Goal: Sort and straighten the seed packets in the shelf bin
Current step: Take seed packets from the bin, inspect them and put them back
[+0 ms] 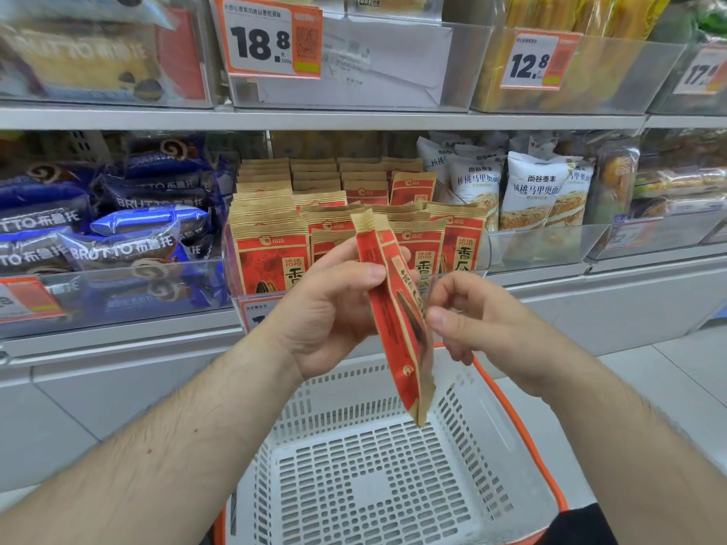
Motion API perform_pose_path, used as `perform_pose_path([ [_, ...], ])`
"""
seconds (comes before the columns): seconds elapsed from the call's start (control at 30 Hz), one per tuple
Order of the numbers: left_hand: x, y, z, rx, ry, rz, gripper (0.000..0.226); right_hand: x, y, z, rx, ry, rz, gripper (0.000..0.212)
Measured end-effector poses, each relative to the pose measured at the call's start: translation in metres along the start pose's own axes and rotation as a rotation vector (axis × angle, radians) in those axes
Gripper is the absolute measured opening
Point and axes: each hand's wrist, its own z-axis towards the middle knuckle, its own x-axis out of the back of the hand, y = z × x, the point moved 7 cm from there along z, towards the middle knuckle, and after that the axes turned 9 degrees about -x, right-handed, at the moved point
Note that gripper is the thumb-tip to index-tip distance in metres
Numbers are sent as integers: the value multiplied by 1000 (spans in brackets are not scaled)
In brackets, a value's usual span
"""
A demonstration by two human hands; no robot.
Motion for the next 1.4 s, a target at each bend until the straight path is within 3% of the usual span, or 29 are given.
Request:
perform_pose_path([
  [0.1, -6, -1, -3, 7, -84, -47, 85, -9, 11, 5, -109, -87, 147, 57],
  [0.23, -7, -2, -4, 22, -124, -45, 104, -19, 12, 7, -55, -167, 166, 58],
  [0.33, -3, -3, -4, 37, -70, -64, 83, -13, 11, 8, -29, -105, 191, 54],
  [0.4, 0, -3, -3, 48, -26, 36, 54, -8, 9, 8, -24, -26, 249, 45],
  [0.5, 7, -3, -1, 29, 110, 205, 39, 0, 12, 10, -33, 138, 204, 38],
  [0.67, 13, -4, 0, 21, 173, 297, 29, -1, 18, 13, -78, 178, 108, 30],
  [0.93, 9, -5, 3, -2, 100, 363, 25, 9, 9, 8, -7, 319, 171, 13],
  [1.07, 5, 12, 9, -120, 67, 516, 23, 8, 7, 6, 25, 326, 251, 11],
  [1.23, 14, 65, 21, -396, 277, 637, 23, 27, -12, 7, 138, 399, 548, 5],
  [1.4, 24, 93, 33, -509, 406, 756, 23, 45, -44, 17, 244, 438, 636, 7],
])
